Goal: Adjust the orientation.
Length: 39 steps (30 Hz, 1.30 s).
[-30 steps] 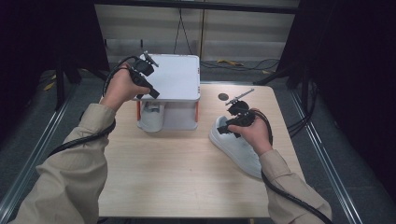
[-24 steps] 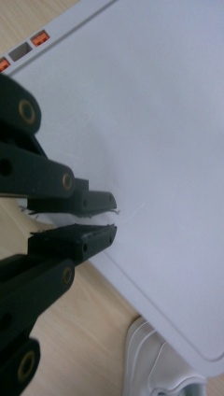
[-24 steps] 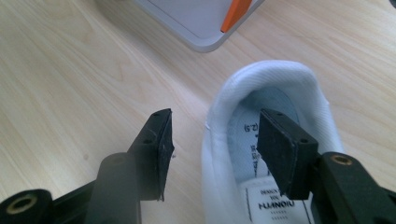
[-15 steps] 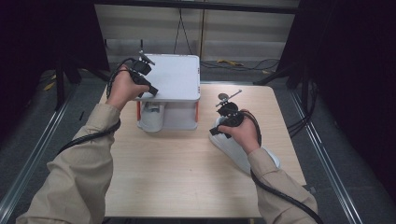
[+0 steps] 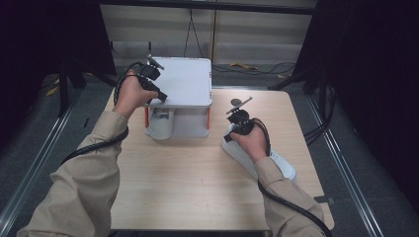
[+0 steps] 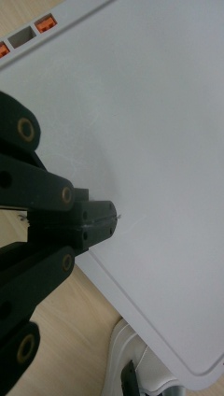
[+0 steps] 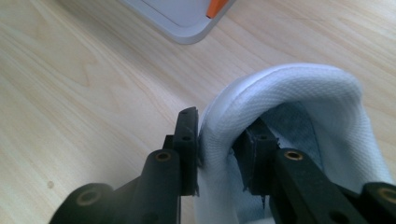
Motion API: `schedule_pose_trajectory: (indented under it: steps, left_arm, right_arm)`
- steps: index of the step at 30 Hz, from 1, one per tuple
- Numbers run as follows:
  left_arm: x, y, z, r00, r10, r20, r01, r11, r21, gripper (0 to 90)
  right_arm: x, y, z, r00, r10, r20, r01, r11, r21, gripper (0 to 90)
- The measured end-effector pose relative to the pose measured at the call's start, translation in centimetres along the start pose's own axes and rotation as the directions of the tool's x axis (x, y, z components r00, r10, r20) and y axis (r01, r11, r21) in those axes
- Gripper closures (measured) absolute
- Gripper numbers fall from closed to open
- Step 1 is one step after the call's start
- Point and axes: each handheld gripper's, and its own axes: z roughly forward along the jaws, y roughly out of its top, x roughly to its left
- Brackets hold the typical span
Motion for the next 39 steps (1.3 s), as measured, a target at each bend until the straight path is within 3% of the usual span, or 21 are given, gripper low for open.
schedule_pose_trajectory:
  steps: [4,8,9,11,14,15,18,20,22,23,24,27,28,29,30,33,39]
  left_arm:
    - [0.1,-0.1,-0.1,1.0,0.006,0.005,-0.006,1.0,-0.006,90.0]
    - [0.0,-0.3,-0.1,0.9999,0.007,0.008,-0.007,0.9999,-0.013,90.0]
    - [0.0,-0.3,-0.1,1.0,0.005,0.007,-0.005,0.9999,-0.014,90.0]
    - [0.0,-0.2,-0.1,0.9999,0.009,0.006,-0.008,0.9999,-0.011,90.0]
    - [-0.1,-0.2,-0.1,1.0,0.008,0.0,-0.008,0.9999,-0.006,90.0]
    - [-0.1,-0.1,-0.1,0.9999,0.012,0.0,-0.012,0.9999,-0.005,90.0]
    - [-0.1,-0.1,-0.1,1.0,0.009,-0.004,-0.009,1.0,0.001,90.0]
    - [-0.2,-0.1,-0.1,0.9999,0.007,-0.008,-0.007,1.0,-0.002,90.0]
    - [-0.3,-0.2,-0.1,0.9999,0.009,-0.014,-0.009,0.9999,-0.005,90.0]
    - [-0.4,-0.2,-0.1,0.9999,0.005,-0.013,-0.005,0.9999,-0.009,90.0]
    - [-0.4,-0.3,-0.1,0.9999,0.008,-0.014,-0.009,0.9999,-0.009,90.0]
    - [-0.4,-0.4,-0.1,0.9999,-0.003,-0.015,0.003,0.9998,-0.022,90.0]
    - [-0.4,-0.5,-0.1,0.9999,-0.008,-0.013,0.007,0.9997,-0.023,90.0]
    - [-0.4,-0.5,-0.1,0.9999,-0.003,-0.014,0.003,0.9997,-0.022,90.0]
    - [-0.4,-0.5,-0.1,0.9999,-0.004,-0.015,0.004,0.9997,-0.024,90.0]
    - [-0.2,-0.4,-0.1,0.9999,-0.011,-0.004,0.011,0.9997,-0.02,90.0]
    - [-0.2,-0.6,-0.1,0.9999,-0.013,-0.001,0.013,0.9994,-0.031,90.0]
  right_arm:
    - [0.4,0.3,-0.2,0.9989,-0.044,0.019,0.043,0.999,0.028,76.9]
    - [0.8,1.3,-1.2,0.9907,-0.118,0.069,0.113,0.992,0.063,78.0]
    - [0.9,1.9,-2.0,0.9855,-0.151,0.077,0.147,0.988,0.052,78.4]
    - [1.0,2.4,-2.8,0.9807,-0.17,0.096,0.169,0.985,0.018,79.0]
    - [1.7,3.1,-3.9,0.9582,-0.258,0.124,0.257,0.966,0.024,79.5]
    - [1.9,2.9,-4.0,0.9528,-0.286,0.103,0.285,0.958,0.023,79.5]
    - [2.7,1.5,-3.9,0.9465,-0.32,0.044,0.319,0.948,0.016,77.9]
    - [3.3,0.3,-3.5,0.9515,-0.308,0.003,0.308,0.952,0.001,75.1]
    - [3.8,-0.8,-2.8,0.9584,-0.277,-0.07,0.277,0.961,0.004,71.0]
    - [4.1,-1.2,-2.1,0.9568,-0.278,-0.086,0.281,0.959,0.037,70.4]
    - [4.6,-1.7,-1.5,0.9501,-0.301,-0.082,0.308,0.947,0.091,70.1]
    - [4.7,-2.3,-1.0,0.9645,-0.254,-0.073,0.258,0.965,0.047,66.9]
    - [4.6,-2.3,-1.0,0.9677,-0.232,-0.098,0.237,0.97,0.046,59.3]
    - [4.5,-2.3,-1.0,0.9734,-0.181,-0.14,0.189,0.981,0.047,51.2]
    - [4.5,-2.2,-0.9,0.9776,-0.147,-0.151,0.155,0.987,0.04,47.1]
    - [4.8,-1.9,-0.6,0.9871,-0.119,-0.107,0.125,0.991,0.051,40.6]
    - [5.4,-0.9,1.3,0.9927,-0.043,-0.112,0.048,0.998,0.036,39.4]
